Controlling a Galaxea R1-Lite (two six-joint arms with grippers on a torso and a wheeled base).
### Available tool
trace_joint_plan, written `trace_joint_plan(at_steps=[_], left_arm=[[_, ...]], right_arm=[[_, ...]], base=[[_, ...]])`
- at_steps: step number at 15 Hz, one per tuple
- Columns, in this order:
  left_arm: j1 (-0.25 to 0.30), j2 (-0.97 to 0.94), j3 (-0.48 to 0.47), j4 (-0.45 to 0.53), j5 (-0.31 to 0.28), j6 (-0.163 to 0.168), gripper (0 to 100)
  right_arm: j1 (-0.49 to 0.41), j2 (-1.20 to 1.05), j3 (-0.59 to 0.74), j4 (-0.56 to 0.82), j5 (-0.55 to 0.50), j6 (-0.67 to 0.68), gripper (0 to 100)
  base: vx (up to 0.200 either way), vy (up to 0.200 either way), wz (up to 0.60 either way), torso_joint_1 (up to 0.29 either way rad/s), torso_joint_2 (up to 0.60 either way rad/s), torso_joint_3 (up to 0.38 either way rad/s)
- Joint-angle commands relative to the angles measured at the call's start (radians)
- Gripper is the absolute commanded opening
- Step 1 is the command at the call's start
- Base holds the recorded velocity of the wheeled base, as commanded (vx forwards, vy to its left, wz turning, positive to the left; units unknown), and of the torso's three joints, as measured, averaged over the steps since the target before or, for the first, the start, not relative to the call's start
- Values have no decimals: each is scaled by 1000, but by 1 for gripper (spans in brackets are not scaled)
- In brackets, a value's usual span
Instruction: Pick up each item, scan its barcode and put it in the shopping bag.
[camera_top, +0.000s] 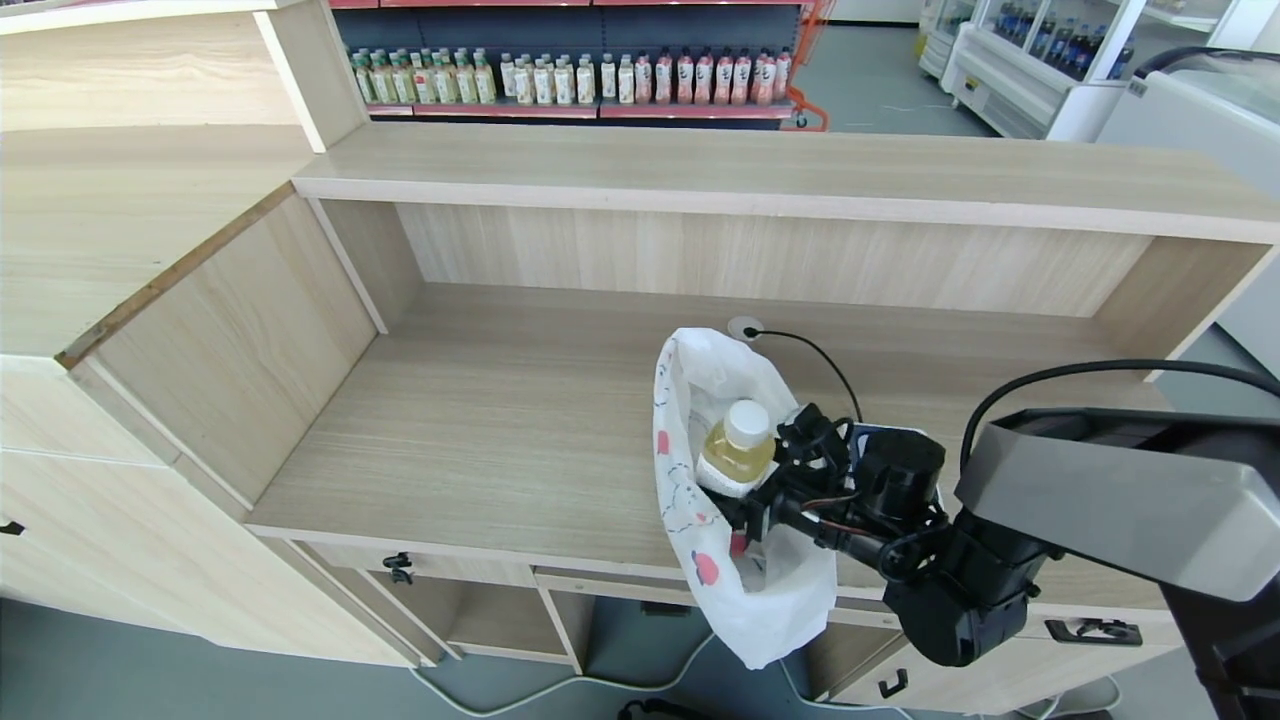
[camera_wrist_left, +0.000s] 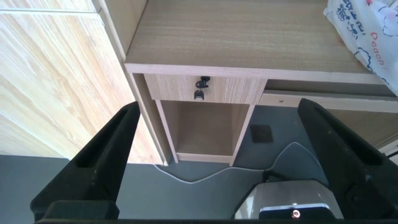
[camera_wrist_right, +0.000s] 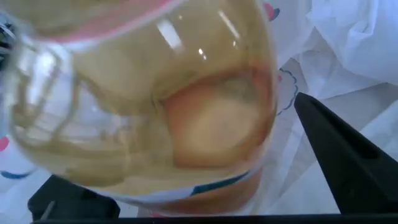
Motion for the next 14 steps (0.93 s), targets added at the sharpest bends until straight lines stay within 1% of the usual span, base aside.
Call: trace_joint_plan(at_steps=[1, 3, 6, 9, 10, 12, 13, 14], left_arm=[[0, 2, 0, 0, 0, 0, 100], [0, 2, 0, 0, 0, 0, 100], [0, 2, 0, 0, 0, 0, 100], [0, 2, 0, 0, 0, 0, 100], [0, 2, 0, 0, 0, 0, 100], [0, 2, 0, 0, 0, 0, 100], [0, 2, 0, 0, 0, 0, 100], [0, 2, 0, 0, 0, 0, 100]], right_arm=[[-12, -132, 53, -6, 41, 43, 100], [-26, -216, 109, -6, 58, 64, 100], [-100, -340, 249, -6, 102, 66, 100], [-158, -396, 278, -6, 99, 66, 100], [-174, -428, 295, 17, 96, 64, 100], [-224, -549, 347, 128, 88, 61, 100], [-273, -629, 387, 207, 76, 53, 100], [-353, -750, 431, 329, 68, 37, 100]], base=[[0, 0, 0, 0, 0, 0], [0, 0, 0, 0, 0, 0], [0, 0, 0, 0, 0, 0], [0, 0, 0, 0, 0, 0], [0, 0, 0, 0, 0, 0], [0, 0, 0, 0, 0, 0], [0, 0, 0, 0, 0, 0], [0, 0, 0, 0, 0, 0]])
